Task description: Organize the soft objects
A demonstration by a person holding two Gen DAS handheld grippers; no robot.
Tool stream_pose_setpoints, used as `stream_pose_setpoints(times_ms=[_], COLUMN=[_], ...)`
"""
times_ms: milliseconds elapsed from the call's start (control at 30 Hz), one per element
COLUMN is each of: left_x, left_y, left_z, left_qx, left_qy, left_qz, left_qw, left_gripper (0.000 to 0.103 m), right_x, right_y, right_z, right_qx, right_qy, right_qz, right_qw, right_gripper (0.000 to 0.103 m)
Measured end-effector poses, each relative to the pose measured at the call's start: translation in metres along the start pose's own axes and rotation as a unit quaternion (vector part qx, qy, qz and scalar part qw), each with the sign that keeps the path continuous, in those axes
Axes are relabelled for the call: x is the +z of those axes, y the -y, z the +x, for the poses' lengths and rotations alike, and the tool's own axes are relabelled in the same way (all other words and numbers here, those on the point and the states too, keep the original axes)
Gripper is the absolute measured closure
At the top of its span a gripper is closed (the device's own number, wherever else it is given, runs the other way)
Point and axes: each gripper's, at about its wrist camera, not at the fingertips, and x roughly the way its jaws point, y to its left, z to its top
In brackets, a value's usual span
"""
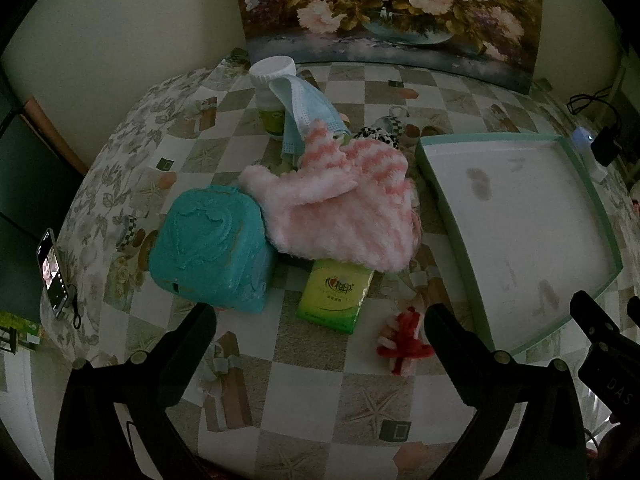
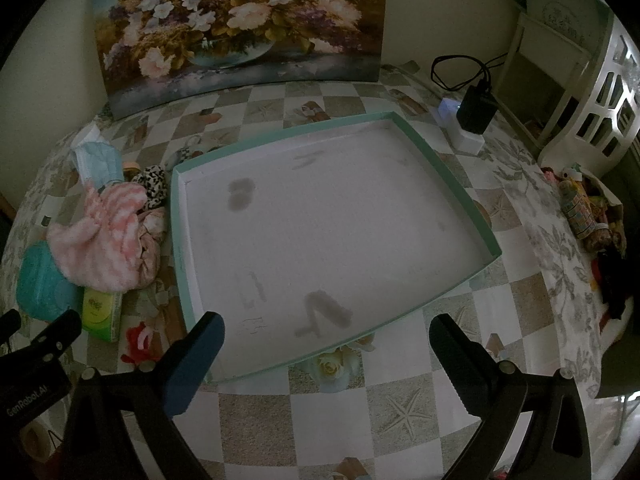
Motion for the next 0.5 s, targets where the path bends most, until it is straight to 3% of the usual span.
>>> stream_pose_setpoints(times_ms=[267, 367, 500], left_x=[0.0, -0.004, -0.007], left_y=[-0.002, -0.017, -0.039], left_z=[0.0, 0.006, 0.015], left_qx=[-0.002, -0.002, -0.033], left_qy=[0.0, 0.003, -0.016], left_qz=[-0.004, -0.039, -0.103], left_qw=[1.0, 0.9992, 0.994], left_gripper=[0.0, 0.0, 0.0], right_x=[0.0, -0.002, -0.007], right_y=[-0.001, -0.002, -0.022], right_z=[0.0, -0.001, -0.003], right_qx=[0.0, 0.009, 0.068], right_qy=[0.0, 0.003, 0.008], right_qz=[0.0, -0.003, -0.048], right_qw=[1.0, 1.0, 0.996], right_gripper=[0.0, 0.0, 0.0])
